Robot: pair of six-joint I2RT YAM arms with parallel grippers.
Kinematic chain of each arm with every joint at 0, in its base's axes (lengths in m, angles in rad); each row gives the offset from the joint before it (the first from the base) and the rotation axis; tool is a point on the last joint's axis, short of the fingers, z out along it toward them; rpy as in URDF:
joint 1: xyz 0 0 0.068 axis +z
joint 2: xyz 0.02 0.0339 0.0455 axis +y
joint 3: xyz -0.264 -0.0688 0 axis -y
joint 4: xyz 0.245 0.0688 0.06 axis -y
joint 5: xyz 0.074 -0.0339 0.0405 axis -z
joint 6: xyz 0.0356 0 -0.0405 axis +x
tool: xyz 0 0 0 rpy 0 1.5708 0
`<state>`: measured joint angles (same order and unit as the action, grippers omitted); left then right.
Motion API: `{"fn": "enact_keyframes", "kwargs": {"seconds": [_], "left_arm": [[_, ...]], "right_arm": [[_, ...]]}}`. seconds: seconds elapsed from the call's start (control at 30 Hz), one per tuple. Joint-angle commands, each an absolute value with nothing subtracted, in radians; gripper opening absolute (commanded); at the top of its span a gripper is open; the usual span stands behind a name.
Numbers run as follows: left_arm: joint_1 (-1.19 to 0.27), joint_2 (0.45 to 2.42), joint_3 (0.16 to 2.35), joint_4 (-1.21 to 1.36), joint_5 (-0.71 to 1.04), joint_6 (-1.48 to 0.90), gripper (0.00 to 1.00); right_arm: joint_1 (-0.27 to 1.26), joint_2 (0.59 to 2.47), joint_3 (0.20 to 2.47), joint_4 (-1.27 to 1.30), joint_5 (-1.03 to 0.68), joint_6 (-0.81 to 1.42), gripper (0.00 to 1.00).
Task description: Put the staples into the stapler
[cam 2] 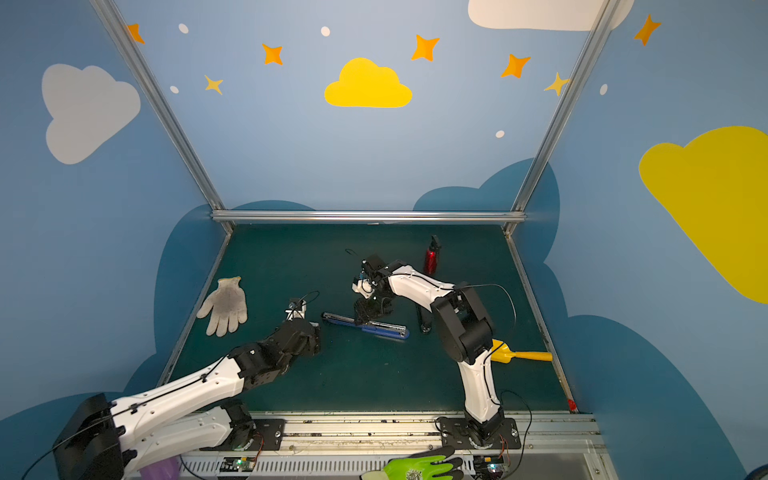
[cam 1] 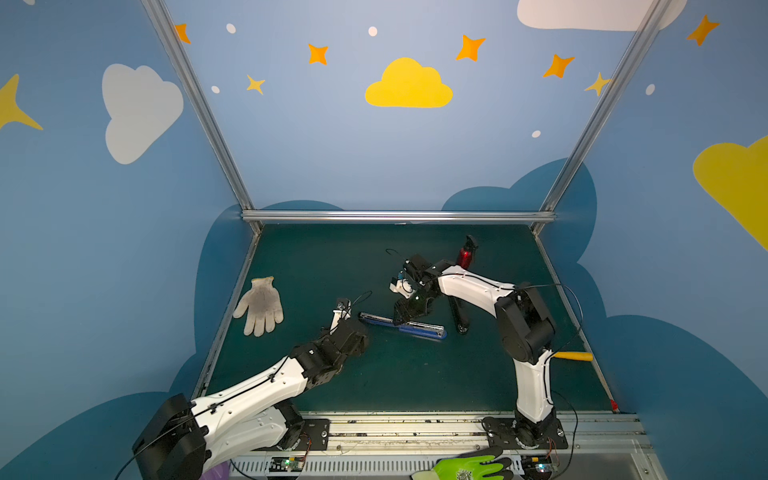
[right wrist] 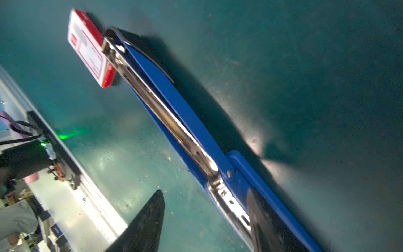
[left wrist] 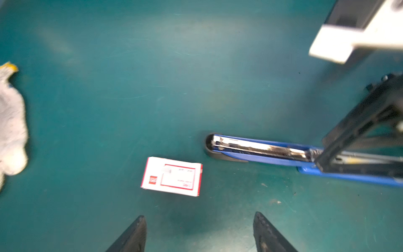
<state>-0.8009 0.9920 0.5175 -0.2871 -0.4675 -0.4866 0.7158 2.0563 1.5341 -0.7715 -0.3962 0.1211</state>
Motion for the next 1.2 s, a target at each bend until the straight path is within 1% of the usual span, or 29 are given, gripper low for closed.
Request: {"fn": "enact_keyframes", "kwargs": {"seconds": [0.0,0.2,0.3,0.4,0.47,0.53,0.7,0.87,1.1,1.17], "left_arm": [[-0.776,0.947,0.504,-0.322,-0.457,-0.512,0.77],[-0.761,0.923,0.503,-0.329,-0.448,-0.526,0.77],[-0.759,0.915,0.499,-0.33,-0.441,-0.537,0.77],[-0.758,0.905,0.492,-0.337,-0.436,-0.545,0.77],[-0.759,0.895,0.49,-0.343,-0.433,-0.552,0.77],[-0.758,0.883,0.487,-0.347,-0.431,-0.558,0.77],[-0.758,0.868,0.476,-0.346,-0.416,-0.574,0.77],[-0.759,0.883,0.481,-0.339,-0.393,-0.59,0.77],[-0.758,0.908,0.491,-0.325,-0.37,-0.6,0.77],[-0.758,0.911,0.489,-0.324,-0.368,-0.598,0.77]], "right_arm": [[0.744,2.089,1.545,-0.81,-0.315,0.093,0.6],[0.815,2.097,1.538,-0.811,-0.144,0.11,0.57],[0.833,2.113,1.551,-0.813,-0.086,0.135,0.5],[0.826,2.134,1.57,-0.815,-0.039,0.173,0.4],[0.804,2.149,1.588,-0.815,0.003,0.222,0.34],[0.766,2.162,1.611,-0.816,-0.001,0.268,0.32],[0.679,2.207,1.727,-0.839,0.007,0.392,0.3],[0.617,2.326,1.953,-0.934,0.006,0.514,0.29],[0.607,2.514,2.29,-1.063,-0.002,0.583,0.29],[0.606,2.552,2.351,-1.084,0.0,0.596,0.3]]}}
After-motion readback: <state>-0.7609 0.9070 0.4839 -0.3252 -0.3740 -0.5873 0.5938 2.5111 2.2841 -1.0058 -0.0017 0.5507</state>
